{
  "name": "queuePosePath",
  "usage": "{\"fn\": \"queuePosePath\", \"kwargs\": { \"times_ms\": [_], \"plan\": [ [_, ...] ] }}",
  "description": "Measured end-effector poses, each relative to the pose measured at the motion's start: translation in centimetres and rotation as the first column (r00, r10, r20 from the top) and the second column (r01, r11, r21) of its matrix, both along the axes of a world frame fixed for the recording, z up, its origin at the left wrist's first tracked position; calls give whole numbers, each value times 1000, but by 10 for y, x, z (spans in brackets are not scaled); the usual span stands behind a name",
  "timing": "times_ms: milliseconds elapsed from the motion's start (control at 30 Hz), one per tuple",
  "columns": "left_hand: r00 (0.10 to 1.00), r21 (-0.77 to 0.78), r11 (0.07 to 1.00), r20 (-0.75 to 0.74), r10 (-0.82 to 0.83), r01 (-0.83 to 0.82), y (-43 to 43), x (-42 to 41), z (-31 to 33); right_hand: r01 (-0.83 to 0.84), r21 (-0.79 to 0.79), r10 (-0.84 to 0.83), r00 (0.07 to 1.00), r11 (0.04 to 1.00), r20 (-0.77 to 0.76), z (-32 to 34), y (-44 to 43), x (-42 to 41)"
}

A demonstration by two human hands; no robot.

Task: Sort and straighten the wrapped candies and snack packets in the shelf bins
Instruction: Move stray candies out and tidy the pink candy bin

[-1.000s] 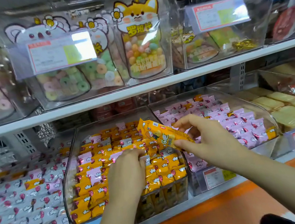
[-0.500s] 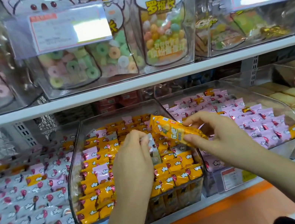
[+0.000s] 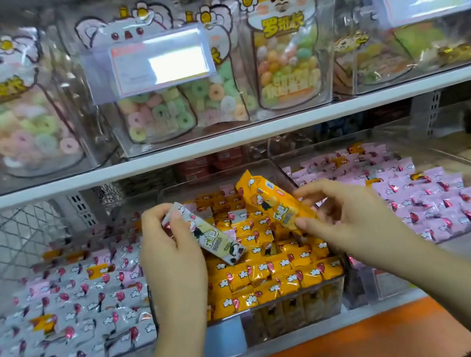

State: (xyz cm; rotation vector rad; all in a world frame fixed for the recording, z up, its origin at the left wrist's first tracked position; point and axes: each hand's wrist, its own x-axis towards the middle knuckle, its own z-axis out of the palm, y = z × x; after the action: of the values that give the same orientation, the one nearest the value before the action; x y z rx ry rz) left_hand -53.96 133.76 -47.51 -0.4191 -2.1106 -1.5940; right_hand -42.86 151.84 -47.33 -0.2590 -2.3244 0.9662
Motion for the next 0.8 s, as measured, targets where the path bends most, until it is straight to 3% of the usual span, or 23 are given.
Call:
{"fn": "queuePosePath", "kwargs": {
  "times_ms": [100,233,333,400,467,633,800],
  "plan": [
    [996,-117,990,-25,80,-82,-12,-6,-4,-28,46,26,998,999,55,2,-7,-1],
    [973,-313,935,-210,100,-164,-20,-5,-11,-41,113,30,995,993,99,3,-9,-4],
    [949,-369,929,-292,-117,1,-15,8,-10,-68,137,50,991,988,125,4,-11,-6],
    [905,-422,877,-239,-351,229,-8,20,-6,-91,156,71,989,984,129,3,-13,-8],
    [870,-433,823,-152,-469,368,-2,26,-6,-106,175,83,987,979,136,-1,-13,-10],
    [893,-335,860,-102,-439,384,3,18,-7,-129,248,89,982,960,169,-5,-12,-13],
    [901,-428,852,-165,-401,301,0,10,-10,24,291,-42,998,957,54,-7,7,-14]
  ]
}}
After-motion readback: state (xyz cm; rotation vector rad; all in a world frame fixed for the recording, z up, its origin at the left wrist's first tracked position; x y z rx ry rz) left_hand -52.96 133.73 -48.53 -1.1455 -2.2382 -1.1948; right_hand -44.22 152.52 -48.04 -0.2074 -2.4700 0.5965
